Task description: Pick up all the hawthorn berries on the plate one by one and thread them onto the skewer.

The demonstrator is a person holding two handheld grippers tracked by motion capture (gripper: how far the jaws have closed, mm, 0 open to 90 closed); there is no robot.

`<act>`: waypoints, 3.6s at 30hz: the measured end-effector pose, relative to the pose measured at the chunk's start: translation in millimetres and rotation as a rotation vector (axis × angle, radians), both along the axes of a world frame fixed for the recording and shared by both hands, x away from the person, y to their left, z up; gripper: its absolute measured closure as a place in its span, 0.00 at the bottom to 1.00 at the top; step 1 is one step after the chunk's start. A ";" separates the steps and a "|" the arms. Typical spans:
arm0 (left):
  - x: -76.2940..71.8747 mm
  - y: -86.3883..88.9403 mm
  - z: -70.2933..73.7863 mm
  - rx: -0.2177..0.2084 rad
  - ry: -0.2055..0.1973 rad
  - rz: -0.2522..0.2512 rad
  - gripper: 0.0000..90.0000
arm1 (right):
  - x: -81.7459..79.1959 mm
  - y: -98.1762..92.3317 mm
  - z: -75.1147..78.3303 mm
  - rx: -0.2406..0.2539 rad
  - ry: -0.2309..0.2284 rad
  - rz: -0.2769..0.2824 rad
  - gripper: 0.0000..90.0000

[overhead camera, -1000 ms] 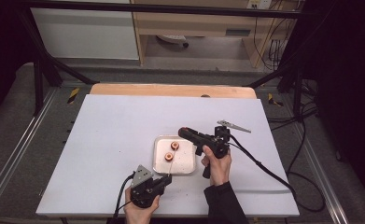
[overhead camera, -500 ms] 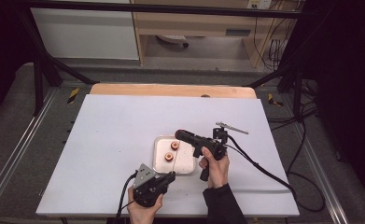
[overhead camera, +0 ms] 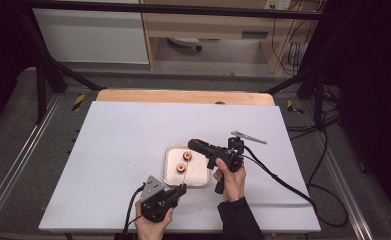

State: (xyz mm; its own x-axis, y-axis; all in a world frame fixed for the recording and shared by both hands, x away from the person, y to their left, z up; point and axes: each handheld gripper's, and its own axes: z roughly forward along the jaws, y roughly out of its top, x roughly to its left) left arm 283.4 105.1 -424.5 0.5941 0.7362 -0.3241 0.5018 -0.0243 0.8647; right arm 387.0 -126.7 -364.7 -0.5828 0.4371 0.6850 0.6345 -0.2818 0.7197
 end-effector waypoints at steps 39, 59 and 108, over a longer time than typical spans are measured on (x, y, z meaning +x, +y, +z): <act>4.3 -4.0 -6.2 -0.096 0.049 0.026 0.98 | -12.6 10.8 -19.1 -0.146 -0.090 0.098 0.68; 23.6 2.2 -9.1 -0.041 0.062 -0.003 0.98 | -29.1 24.1 -44.0 -0.301 -0.074 0.167 0.67; 15.3 53.0 -19.7 0.170 0.059 0.034 0.98 | 93.5 83.1 -49.4 -1.090 0.121 0.260 0.52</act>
State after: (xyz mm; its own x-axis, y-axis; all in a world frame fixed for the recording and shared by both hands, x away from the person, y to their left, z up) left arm 298.7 158.1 -444.2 0.5515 0.8026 -0.2272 0.5549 -0.1496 0.8184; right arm 480.5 -43.6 -414.1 -0.6994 0.7113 0.0701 0.6643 0.6107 0.4311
